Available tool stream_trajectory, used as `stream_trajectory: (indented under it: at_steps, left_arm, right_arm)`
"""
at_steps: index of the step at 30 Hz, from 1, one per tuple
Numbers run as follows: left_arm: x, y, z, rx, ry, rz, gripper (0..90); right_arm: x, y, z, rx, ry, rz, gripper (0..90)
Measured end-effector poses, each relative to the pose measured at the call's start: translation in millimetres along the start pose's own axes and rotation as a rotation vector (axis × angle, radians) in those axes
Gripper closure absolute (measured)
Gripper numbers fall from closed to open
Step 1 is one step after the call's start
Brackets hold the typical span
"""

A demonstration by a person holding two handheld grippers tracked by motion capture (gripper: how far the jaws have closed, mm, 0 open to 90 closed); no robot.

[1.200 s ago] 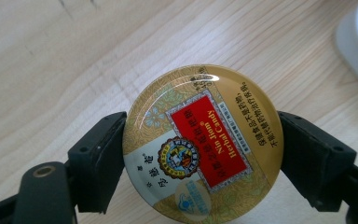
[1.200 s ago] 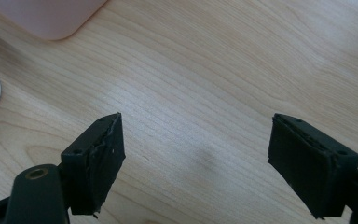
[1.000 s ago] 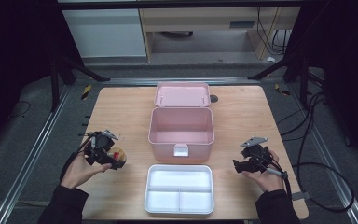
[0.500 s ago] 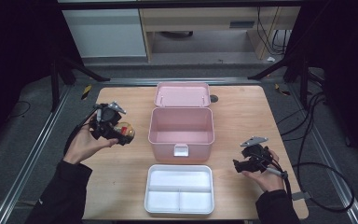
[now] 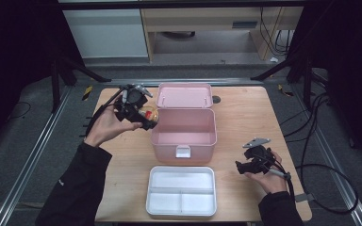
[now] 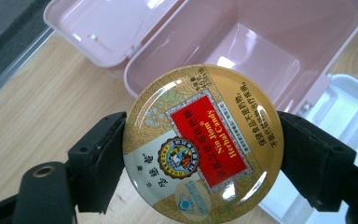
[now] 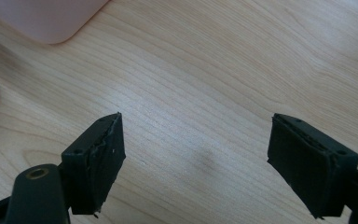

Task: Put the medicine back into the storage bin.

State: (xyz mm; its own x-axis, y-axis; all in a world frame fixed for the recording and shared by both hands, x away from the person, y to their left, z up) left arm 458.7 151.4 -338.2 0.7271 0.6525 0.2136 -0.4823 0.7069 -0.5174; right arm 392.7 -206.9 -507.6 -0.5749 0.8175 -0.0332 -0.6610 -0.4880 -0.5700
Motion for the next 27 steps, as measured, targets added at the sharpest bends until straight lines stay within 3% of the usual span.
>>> stream_trajectory:
  at_steps: [6,16,27]
  left_arm:
    - [-6.9,-25.3,-12.1,-0.004,0.014,-0.036,20.1]
    - [-16.6,-54.7,-38.2,0.005,0.020,-0.082,20.1]
    - [-28.9,-72.7,-69.7,0.020,0.062,-0.095,20.2]
  right_arm:
    - [-1.4,0.5,0.7,-0.004,0.000,-0.003,18.9]
    - [-1.8,0.5,1.4,-0.007,0.000,-0.007,18.9]
    - [-2.7,1.2,0.6,-0.008,-0.003,-0.008,18.8]
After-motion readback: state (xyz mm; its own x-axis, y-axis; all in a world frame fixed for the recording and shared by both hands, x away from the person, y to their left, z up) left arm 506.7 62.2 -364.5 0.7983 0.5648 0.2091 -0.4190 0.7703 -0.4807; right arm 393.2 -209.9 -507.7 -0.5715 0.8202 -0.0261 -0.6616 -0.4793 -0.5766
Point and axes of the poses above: each handheld gripper's, and its own axes: z roughly backward along the jaws, y roughly out of its underside, x roughly to its left, the point moved 5 cm from there along -z, roughly forward along the jaws, and after that the axes turned 8 degrees about -y, right-handed, at the moved point
